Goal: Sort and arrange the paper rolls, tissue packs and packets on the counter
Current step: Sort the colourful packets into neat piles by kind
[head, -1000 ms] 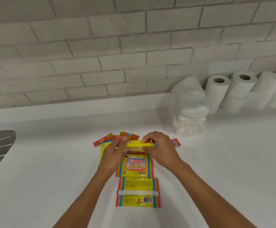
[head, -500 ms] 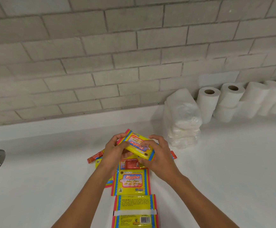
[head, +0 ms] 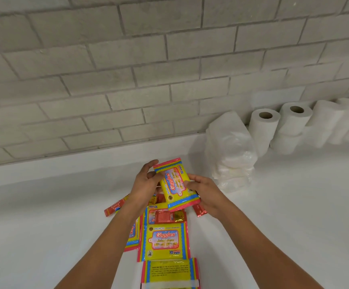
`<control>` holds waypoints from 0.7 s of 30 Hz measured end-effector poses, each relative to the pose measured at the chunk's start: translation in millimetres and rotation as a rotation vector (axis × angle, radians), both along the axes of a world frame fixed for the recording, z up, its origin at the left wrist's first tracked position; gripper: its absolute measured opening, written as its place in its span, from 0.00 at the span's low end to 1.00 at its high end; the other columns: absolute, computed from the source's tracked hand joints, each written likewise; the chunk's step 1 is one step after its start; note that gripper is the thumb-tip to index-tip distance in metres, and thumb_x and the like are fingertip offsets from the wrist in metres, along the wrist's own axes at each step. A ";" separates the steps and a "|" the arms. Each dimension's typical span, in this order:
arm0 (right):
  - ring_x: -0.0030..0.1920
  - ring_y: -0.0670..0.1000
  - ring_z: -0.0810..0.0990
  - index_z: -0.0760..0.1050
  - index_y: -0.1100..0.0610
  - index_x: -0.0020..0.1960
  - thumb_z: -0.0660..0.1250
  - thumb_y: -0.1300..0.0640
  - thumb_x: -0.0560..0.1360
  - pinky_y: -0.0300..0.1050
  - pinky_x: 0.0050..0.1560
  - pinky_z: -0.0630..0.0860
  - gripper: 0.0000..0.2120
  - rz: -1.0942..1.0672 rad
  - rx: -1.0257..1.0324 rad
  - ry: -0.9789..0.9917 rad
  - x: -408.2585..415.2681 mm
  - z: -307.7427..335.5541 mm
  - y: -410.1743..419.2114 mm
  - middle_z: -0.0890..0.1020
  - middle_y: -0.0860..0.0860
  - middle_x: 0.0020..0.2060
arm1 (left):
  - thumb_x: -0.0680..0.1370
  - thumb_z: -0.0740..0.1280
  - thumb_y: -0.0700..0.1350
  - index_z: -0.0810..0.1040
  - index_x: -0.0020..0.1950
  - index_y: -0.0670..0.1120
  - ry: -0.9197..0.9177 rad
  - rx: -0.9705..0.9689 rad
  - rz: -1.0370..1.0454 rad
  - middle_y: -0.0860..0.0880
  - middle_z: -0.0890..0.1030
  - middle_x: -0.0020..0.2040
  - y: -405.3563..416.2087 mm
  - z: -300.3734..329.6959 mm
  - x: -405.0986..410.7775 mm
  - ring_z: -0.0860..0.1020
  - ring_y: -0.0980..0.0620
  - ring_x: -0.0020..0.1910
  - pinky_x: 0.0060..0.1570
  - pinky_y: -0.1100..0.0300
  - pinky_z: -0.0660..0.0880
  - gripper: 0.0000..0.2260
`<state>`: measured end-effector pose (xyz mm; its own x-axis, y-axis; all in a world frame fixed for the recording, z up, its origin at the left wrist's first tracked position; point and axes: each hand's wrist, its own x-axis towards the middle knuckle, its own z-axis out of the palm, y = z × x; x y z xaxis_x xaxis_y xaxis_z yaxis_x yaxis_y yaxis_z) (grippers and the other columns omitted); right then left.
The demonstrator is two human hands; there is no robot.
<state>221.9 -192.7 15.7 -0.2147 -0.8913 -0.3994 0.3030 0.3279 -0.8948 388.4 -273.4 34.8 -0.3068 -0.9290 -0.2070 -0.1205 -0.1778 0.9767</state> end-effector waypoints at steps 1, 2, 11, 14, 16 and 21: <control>0.50 0.59 0.85 0.79 0.57 0.61 0.68 0.63 0.77 0.56 0.53 0.81 0.13 -0.019 0.008 -0.004 -1.6 -4.3 -6.8 0.86 0.56 0.50 | 0.81 0.66 0.41 0.71 0.68 0.54 -0.010 -0.003 0.005 0.46 0.84 0.54 -1.7 -2.5 0.4 0.86 0.47 0.47 0.46 0.51 0.83 0.17; 0.50 0.59 0.85 0.79 0.57 0.62 0.68 0.63 0.77 0.56 0.54 0.81 0.13 -0.041 0.022 0.002 -3.4 -7.8 -13.3 0.86 0.56 0.50 | 0.81 0.66 0.42 0.70 0.69 0.55 -0.037 -0.012 0.010 0.48 0.83 0.54 -2.5 -5.2 1.8 0.85 0.48 0.47 0.44 0.55 0.82 0.18; 0.48 0.59 0.84 0.82 0.58 0.50 0.63 0.70 0.75 0.57 0.55 0.81 0.13 -0.176 0.168 0.148 -20.1 -29.8 -80.8 0.85 0.57 0.45 | 0.82 0.65 0.42 0.73 0.68 0.55 -0.226 0.003 -0.006 0.50 0.83 0.50 2.7 -39.8 33.0 0.84 0.48 0.48 0.46 0.59 0.81 0.16; 0.50 0.59 0.83 0.82 0.60 0.51 0.61 0.71 0.74 0.56 0.58 0.79 0.14 -0.201 0.218 0.203 -24.4 -39.5 -99.3 0.83 0.57 0.45 | 0.81 0.65 0.43 0.74 0.66 0.55 -0.250 0.013 -0.005 0.51 0.84 0.48 1.5 -49.7 42.2 0.84 0.49 0.47 0.48 0.56 0.82 0.14; 0.48 0.57 0.81 0.82 0.60 0.51 0.61 0.71 0.74 0.52 0.56 0.78 0.14 -0.213 0.243 0.229 -27.5 -46.0 -108.6 0.83 0.56 0.45 | 0.81 0.66 0.45 0.75 0.64 0.57 -0.263 0.026 0.001 0.52 0.84 0.49 -0.8 -55.4 47.5 0.84 0.50 0.47 0.51 0.51 0.82 0.13; 0.43 0.54 0.79 0.82 0.60 0.47 0.59 0.70 0.75 0.45 0.45 0.75 0.13 -0.223 0.288 0.271 -34.3 -58.2 -124.5 0.82 0.56 0.43 | 0.81 0.66 0.47 0.75 0.62 0.60 -0.305 0.017 -0.005 0.51 0.85 0.49 -8.1 -66.8 58.3 0.84 0.52 0.47 0.53 0.48 0.82 0.11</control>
